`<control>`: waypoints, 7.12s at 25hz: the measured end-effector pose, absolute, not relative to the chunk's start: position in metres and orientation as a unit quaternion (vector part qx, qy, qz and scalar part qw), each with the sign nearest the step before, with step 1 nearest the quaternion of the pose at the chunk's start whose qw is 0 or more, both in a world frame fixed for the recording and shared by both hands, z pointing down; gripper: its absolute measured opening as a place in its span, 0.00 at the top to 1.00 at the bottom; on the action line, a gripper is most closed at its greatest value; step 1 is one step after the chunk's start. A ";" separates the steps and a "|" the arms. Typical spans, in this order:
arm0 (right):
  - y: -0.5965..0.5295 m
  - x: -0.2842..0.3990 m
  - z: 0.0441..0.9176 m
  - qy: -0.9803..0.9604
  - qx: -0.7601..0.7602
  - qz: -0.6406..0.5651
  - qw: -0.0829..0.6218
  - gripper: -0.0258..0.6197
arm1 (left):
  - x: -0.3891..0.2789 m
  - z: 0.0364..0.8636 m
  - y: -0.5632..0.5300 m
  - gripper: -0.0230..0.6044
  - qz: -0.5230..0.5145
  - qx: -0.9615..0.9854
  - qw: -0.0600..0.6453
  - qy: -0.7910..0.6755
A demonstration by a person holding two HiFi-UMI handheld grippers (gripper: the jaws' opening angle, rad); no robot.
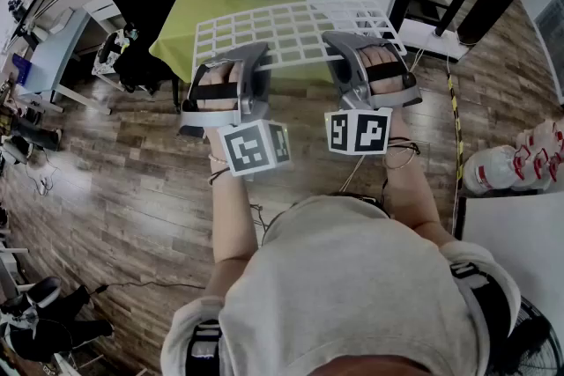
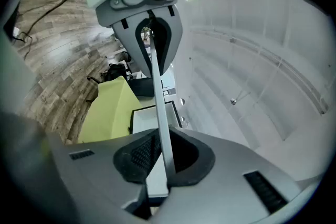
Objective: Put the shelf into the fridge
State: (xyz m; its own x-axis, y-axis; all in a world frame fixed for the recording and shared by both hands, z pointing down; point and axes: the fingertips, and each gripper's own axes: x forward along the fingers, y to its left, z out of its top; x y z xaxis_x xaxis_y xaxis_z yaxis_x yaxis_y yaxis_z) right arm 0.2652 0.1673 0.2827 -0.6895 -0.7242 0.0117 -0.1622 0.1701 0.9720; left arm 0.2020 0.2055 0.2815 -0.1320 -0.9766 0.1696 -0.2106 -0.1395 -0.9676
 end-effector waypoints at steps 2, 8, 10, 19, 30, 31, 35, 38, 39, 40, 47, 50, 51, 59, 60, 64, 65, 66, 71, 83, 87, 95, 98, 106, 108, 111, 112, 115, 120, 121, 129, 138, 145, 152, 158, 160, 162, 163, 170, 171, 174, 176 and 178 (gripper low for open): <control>0.165 0.262 0.282 -0.724 0.305 -0.567 0.247 0.88 | 0.199 0.281 0.203 0.86 -0.518 -0.545 0.365 0.548; 0.163 0.261 0.292 -0.728 0.295 -0.565 0.250 0.88 | 0.198 0.290 0.202 0.86 -0.525 -0.545 0.355 0.548; 0.164 0.260 0.292 -0.728 0.293 -0.566 0.251 0.88 | 0.198 0.291 0.203 0.86 -0.525 -0.545 0.352 0.550; 0.161 0.258 0.281 -0.733 0.294 -0.559 0.251 0.86 | 0.195 0.283 0.201 0.86 -0.520 -0.548 0.348 0.556; 0.154 0.271 0.304 -0.729 0.259 -0.579 0.257 0.88 | 0.210 0.305 0.195 0.87 -0.535 -0.539 0.343 0.554; 0.152 0.269 0.306 -0.729 0.255 -0.581 0.257 0.88 | 0.208 0.306 0.194 0.87 -0.536 -0.538 0.341 0.554; 0.149 0.262 0.314 -0.734 0.244 -0.579 0.258 0.88 | 0.202 0.314 0.191 0.88 -0.545 -0.537 0.333 0.551; 0.145 0.253 0.321 -0.738 0.237 -0.576 0.260 0.89 | 0.192 0.321 0.188 0.88 -0.549 -0.534 0.328 0.552; 0.144 0.249 0.324 -0.738 0.234 -0.576 0.263 0.89 | 0.188 0.324 0.187 0.88 -0.548 -0.535 0.326 0.554; 0.142 0.245 0.327 -0.738 0.230 -0.576 0.266 0.89 | 0.185 0.327 0.186 0.88 -0.547 -0.538 0.323 0.555; 0.115 0.206 0.331 -0.732 0.232 -0.577 0.279 0.89 | 0.145 0.333 0.156 0.88 -0.536 -0.549 0.323 0.553; 0.098 0.183 0.328 -0.731 0.236 -0.577 0.279 0.89 | 0.122 0.330 0.140 0.88 -0.532 -0.550 0.328 0.554; 0.095 0.176 0.329 -0.729 0.238 -0.577 0.280 0.89 | 0.115 0.331 0.136 0.88 -0.531 -0.550 0.329 0.554; 0.046 0.114 0.318 -0.716 0.275 -0.569 0.298 0.88 | 0.050 0.320 0.081 0.88 -0.514 -0.570 0.354 0.534; 0.042 0.108 0.316 -0.713 0.280 -0.568 0.300 0.88 | 0.044 0.318 0.077 0.88 -0.512 -0.572 0.359 0.532; 0.027 0.085 0.311 -0.706 0.303 -0.561 0.308 0.88 | 0.018 0.314 0.059 0.88 -0.502 -0.581 0.376 0.519; 0.024 0.080 0.312 -0.705 0.308 -0.559 0.310 0.88 | 0.013 0.314 0.055 0.88 -0.501 -0.583 0.379 0.516; 0.022 0.076 0.313 -0.705 0.311 -0.555 0.313 0.88 | 0.009 0.315 0.052 0.88 -0.500 -0.585 0.381 0.512; 0.015 0.067 0.314 -0.696 0.320 -0.553 0.327 0.88 | -0.001 0.317 0.043 0.87 -0.491 -0.599 0.384 0.502; -0.008 0.032 0.335 -0.693 0.298 -0.554 0.352 0.88 | -0.036 0.341 0.020 0.87 -0.482 -0.620 0.356 0.507; -0.026 0.022 0.338 -0.692 0.297 -0.555 0.354 0.88 | -0.046 0.345 0.002 0.87 -0.480 -0.622 0.353 0.509; -0.091 -0.014 0.333 -0.699 0.303 -0.557 0.330 0.88 | -0.081 0.338 -0.061 0.87 -0.492 -0.605 0.360 0.511; -0.120 -0.027 0.327 -0.704 0.311 -0.553 0.319 0.88 | -0.094 0.330 -0.089 0.87 -0.500 -0.595 0.368 0.511; -0.181 -0.052 0.321 -0.704 0.308 -0.557 0.314 0.88 | -0.119 0.325 -0.151 0.87 -0.500 -0.589 0.367 0.518; -0.194 -0.050 0.320 -0.703 0.310 -0.557 0.315 0.88 | -0.117 0.324 -0.163 0.87 -0.500 -0.587 0.372 0.517; -0.210 -0.046 0.320 -0.700 0.314 -0.558 0.317 0.88 | -0.114 0.324 -0.180 0.87 -0.497 -0.590 0.375 0.514; -0.214 -0.044 0.319 -0.699 0.315 -0.557 0.318 0.88 | -0.113 0.323 -0.185 0.87 -0.496 -0.591 0.376 0.513; -0.225 -0.039 0.319 -0.700 0.322 -0.553 0.318 0.88 | -0.107 0.322 -0.197 0.87 -0.495 -0.592 0.380 0.510; -0.236 -0.036 0.325 -0.695 0.321 -0.554 0.328 0.88 | -0.104 0.329 -0.208 0.88 -0.496 -0.601 0.383 0.497; -0.237 -0.035 0.328 -0.693 0.319 -0.555 0.332 0.88 | -0.103 0.331 -0.209 0.88 -0.495 -0.604 0.382 0.494; -0.242 -0.033 0.338 -0.689 0.327 -0.546 0.347 0.89 | -0.102 0.341 -0.217 0.88 -0.491 -0.617 0.388 0.477; -0.245 -0.038 0.335 -0.679 0.349 -0.531 0.366 0.89 | -0.109 0.338 -0.225 0.88 -0.478 -0.634 0.406 0.452; -0.252 -0.045 0.324 -0.662 0.364 -0.539 0.373 0.89 | -0.117 0.327 -0.234 0.88 -0.462 -0.638 0.421 0.450; -0.261 -0.050 0.315 -0.648 0.371 -0.546 0.380 0.89 | -0.122 0.320 -0.245 0.88 -0.448 -0.641 0.432 0.448; -0.268 -0.052 0.312 -0.642 0.375 -0.548 0.383 0.89 | -0.124 0.317 -0.254 0.88 -0.445 -0.641 0.440 0.444; -0.270 -0.053 0.312 -0.642 0.376 -0.547 0.383 0.89 | -0.125 0.317 -0.256 0.88 -0.445 -0.641 0.440 0.444; -0.272 -0.054 0.312 -0.642 0.378 -0.546 0.384 0.89 | -0.126 0.317 -0.258 0.88 -0.444 -0.642 0.440 0.444; -0.272 -0.054 0.313 -0.642 0.378 -0.545 0.384 0.89 | -0.126 0.317 -0.258 0.88 -0.444 -0.642 0.440 0.444; -0.274 -0.055 0.314 -0.635 0.382 -0.549 0.386 0.89 | -0.128 0.319 -0.261 0.88 -0.441 -0.645 0.439 0.443; -0.274 -0.056 0.314 -0.634 0.383 -0.550 0.386 0.89 | -0.128 0.319 -0.261 0.88 -0.441 -0.645 0.440 0.443; -0.275 -0.056 0.315 -0.638 0.383 -0.546 0.385 0.89 | -0.128 0.320 -0.262 0.88 -0.442 -0.646 0.437 0.444; -0.277 -0.054 0.319 -0.649 0.384 -0.532 0.386 0.89 | -0.127 0.324 -0.263 0.88 -0.444 -0.648 0.430 0.445; -0.279 -0.054 0.323 -0.657 0.384 -0.521 0.387 0.89 | -0.126 0.328 -0.263 0.88 -0.446 -0.651 0.421 0.447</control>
State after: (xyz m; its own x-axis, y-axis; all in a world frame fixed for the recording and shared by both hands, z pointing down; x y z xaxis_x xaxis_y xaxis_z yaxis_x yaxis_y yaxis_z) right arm -0.0541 -0.2785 0.3232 -0.4067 -0.9071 0.1087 -0.1017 0.1632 0.9813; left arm -0.1260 -0.2633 0.3276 0.2040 -0.9575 0.2040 -0.2063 -0.2457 -0.9471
